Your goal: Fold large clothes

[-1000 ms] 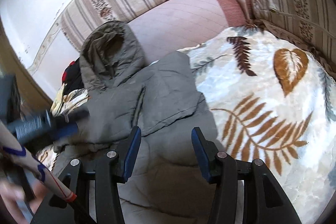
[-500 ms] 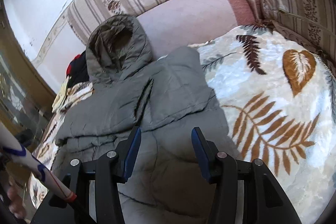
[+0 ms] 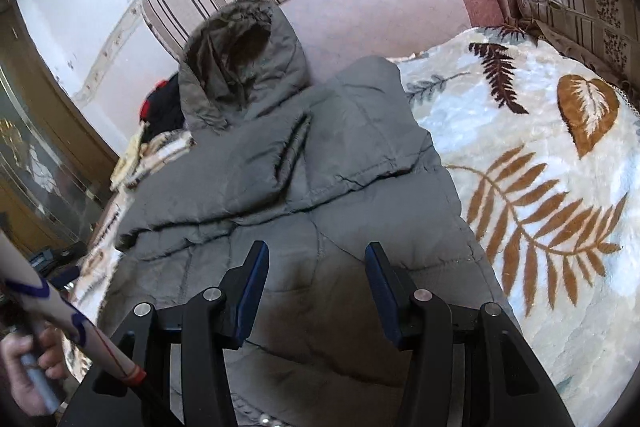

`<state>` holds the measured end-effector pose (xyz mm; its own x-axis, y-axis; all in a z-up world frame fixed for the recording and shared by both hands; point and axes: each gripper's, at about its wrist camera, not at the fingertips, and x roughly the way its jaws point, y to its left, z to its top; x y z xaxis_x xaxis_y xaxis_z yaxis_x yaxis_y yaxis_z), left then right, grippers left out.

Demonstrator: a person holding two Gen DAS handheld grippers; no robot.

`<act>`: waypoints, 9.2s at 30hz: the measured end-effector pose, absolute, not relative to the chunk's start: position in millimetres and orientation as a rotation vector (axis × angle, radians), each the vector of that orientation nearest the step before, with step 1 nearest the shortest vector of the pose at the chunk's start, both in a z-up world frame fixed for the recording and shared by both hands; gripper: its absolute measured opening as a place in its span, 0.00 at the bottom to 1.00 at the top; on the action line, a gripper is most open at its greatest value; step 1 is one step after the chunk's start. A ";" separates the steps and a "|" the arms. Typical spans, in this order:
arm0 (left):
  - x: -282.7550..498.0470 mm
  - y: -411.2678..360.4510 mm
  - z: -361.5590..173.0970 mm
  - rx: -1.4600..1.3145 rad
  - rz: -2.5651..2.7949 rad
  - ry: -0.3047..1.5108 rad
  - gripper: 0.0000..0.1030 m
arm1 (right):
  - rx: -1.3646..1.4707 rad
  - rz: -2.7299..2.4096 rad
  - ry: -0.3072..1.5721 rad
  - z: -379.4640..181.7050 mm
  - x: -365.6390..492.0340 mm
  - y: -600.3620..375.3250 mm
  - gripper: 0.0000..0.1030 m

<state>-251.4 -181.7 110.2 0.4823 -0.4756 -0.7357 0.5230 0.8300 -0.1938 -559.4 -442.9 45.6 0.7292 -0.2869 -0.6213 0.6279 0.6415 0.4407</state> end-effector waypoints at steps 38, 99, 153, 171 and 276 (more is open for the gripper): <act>-240.8 -265.7 47.2 0.166 -0.707 0.900 0.83 | 0.521 -0.626 0.752 28.7 -463.3 -443.0 0.67; -232.9 -257.0 78.9 0.220 -0.674 0.695 0.92 | 0.542 -0.744 0.656 254.9 -242.1 -551.0 0.53; -220.7 -246.7 95.4 -0.008 -0.759 0.676 0.92 | 0.585 -0.357 0.621 91.2 -395.9 -359.0 0.06; -216.5 -291.3 40.2 0.264 -0.718 0.824 0.93 | 0.491 -0.372 0.660 115.0 -436.3 -388.0 0.15; -245.3 -308.4 35.8 0.375 -0.747 0.735 1.00 | 0.521 -0.501 0.729 29.7 -443.9 -484.3 0.57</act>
